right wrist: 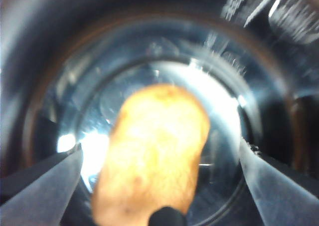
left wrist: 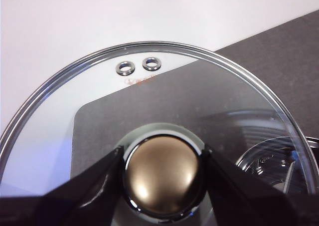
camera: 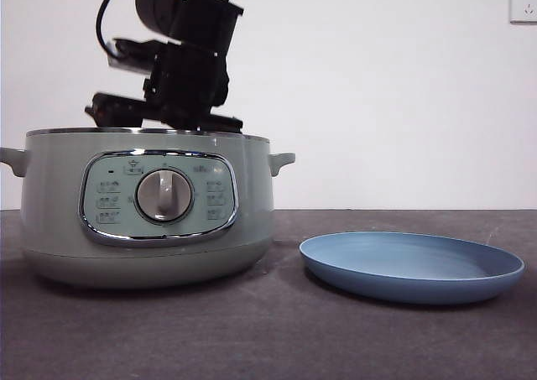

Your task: Take the potato out from the steamer,put the potato on the plate,close the lid

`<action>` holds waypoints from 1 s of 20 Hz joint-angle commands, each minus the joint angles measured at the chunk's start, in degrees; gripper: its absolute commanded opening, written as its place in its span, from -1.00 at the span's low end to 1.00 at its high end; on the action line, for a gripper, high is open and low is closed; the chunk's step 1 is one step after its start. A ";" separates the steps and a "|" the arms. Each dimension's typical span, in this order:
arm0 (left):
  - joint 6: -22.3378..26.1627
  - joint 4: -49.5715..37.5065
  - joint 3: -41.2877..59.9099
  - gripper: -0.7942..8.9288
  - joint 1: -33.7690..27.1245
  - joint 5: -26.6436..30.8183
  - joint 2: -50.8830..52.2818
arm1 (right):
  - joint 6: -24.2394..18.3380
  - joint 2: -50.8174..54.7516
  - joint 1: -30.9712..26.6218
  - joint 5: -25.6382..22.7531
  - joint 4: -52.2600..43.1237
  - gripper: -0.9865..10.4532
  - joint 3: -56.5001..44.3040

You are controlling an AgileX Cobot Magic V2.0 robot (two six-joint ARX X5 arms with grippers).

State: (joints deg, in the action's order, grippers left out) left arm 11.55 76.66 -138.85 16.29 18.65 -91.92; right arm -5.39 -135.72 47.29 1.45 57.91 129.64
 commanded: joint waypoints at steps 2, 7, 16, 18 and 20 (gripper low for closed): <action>0.48 2.69 -0.76 -0.85 -0.07 0.55 0.72 | -1.95 -0.79 0.42 -0.04 0.22 -0.83 0.02; 0.48 2.69 -0.76 -0.85 -0.07 0.52 0.72 | -2.67 1.66 -0.17 -0.37 4.35 -0.84 3.34; 0.50 2.01 -0.76 -0.85 -0.04 -13.49 0.70 | -2.56 33.99 -11.91 -0.57 14.97 -0.84 5.60; 0.50 1.16 -0.76 -0.85 -0.04 -19.06 0.70 | -1.33 36.96 -15.74 -0.57 20.92 -0.84 5.57; 0.50 0.85 -0.76 -0.85 -0.04 -22.14 0.68 | 2.45 38.03 -19.54 -0.46 21.00 -0.84 5.57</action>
State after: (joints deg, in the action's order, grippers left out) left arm 11.55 76.62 -138.85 16.25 -3.07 -91.92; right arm -5.15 -96.97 27.79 1.02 78.06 135.63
